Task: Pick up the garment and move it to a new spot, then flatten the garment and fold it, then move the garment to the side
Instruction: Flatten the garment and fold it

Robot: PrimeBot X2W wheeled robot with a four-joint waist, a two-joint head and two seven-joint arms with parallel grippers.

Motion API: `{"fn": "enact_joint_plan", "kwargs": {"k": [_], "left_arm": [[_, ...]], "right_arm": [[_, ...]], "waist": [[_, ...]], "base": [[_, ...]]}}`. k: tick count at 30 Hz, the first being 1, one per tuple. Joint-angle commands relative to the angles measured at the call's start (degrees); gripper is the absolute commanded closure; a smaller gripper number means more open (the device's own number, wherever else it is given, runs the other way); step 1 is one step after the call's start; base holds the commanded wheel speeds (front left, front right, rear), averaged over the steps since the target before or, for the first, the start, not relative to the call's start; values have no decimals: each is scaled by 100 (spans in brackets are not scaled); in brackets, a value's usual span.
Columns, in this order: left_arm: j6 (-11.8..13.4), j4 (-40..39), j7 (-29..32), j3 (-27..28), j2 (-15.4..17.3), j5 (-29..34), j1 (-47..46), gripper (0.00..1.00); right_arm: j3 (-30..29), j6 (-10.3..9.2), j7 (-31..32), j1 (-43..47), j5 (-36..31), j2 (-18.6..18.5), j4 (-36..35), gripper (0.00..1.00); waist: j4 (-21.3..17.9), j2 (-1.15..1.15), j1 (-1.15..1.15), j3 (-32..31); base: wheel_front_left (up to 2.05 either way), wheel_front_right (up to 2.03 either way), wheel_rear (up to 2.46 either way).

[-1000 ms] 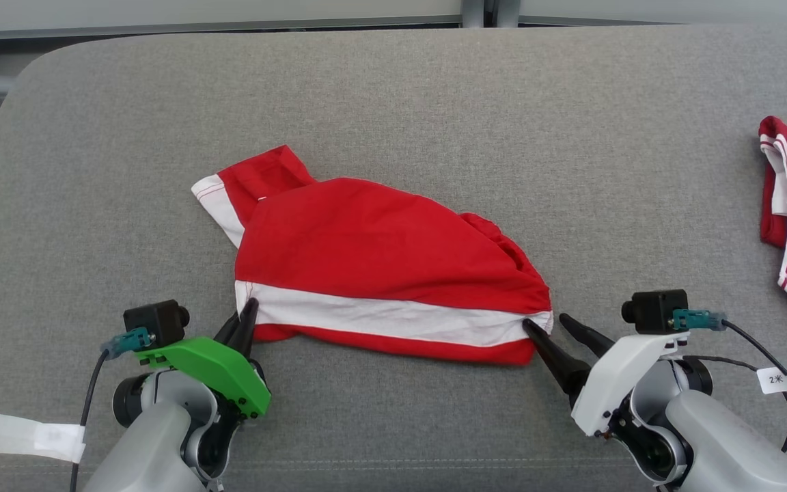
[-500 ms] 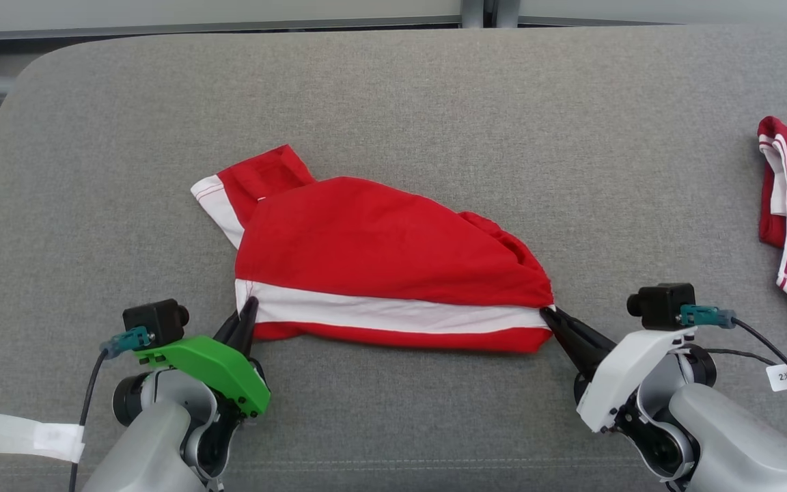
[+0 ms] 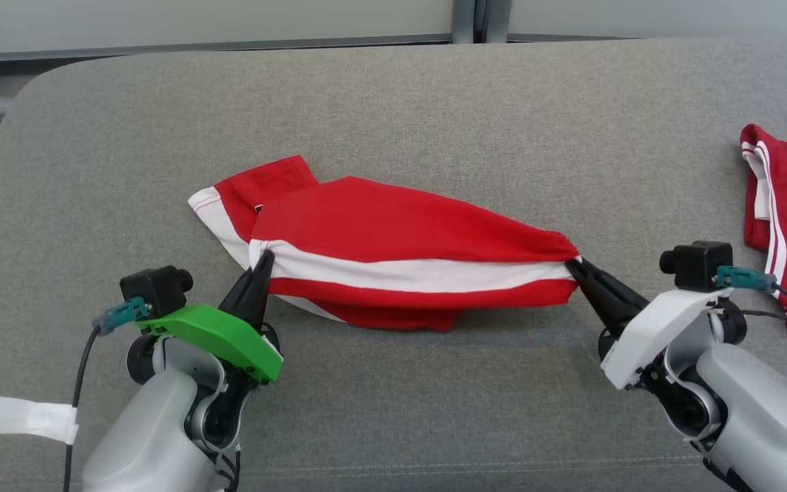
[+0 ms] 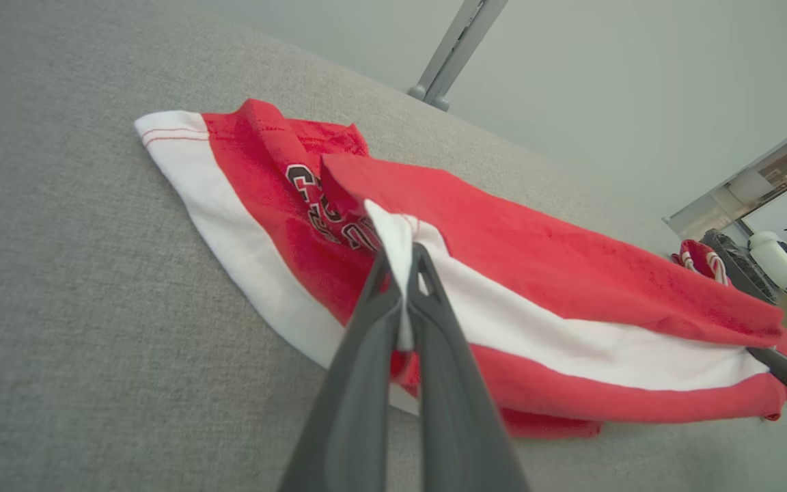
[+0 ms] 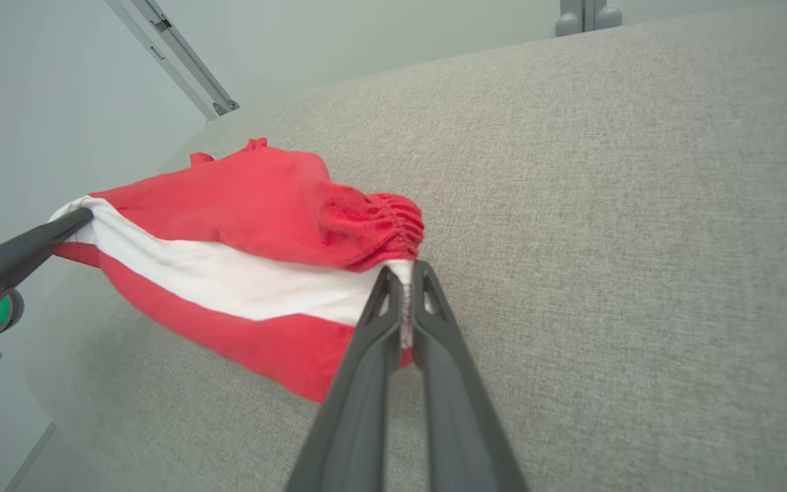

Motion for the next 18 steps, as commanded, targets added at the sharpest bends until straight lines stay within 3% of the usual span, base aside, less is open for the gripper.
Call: {"fn": "enact_joint_plan", "kwargs": {"k": [1,9,18], "left_arm": [[-11,-193,40,22,75,-20,-115,100],[125,-1074,377,69,281,-76,-331,100],[418,-2011,1015,148,565,-102,-889,100]], "right_arm": [[-120,-1,53,-130,-102,-43,-3,100],[-693,-1,343,-536,-487,-46,-95,100],[-1285,-1,1086,-1081,-1147,1,-526,100]], "waist": [[-44,0,0,-93],[-150,0,0,-391],[-299,0,0,-738]], "base": [[0,0,0],[0,0,0],[0,0,0]]}}
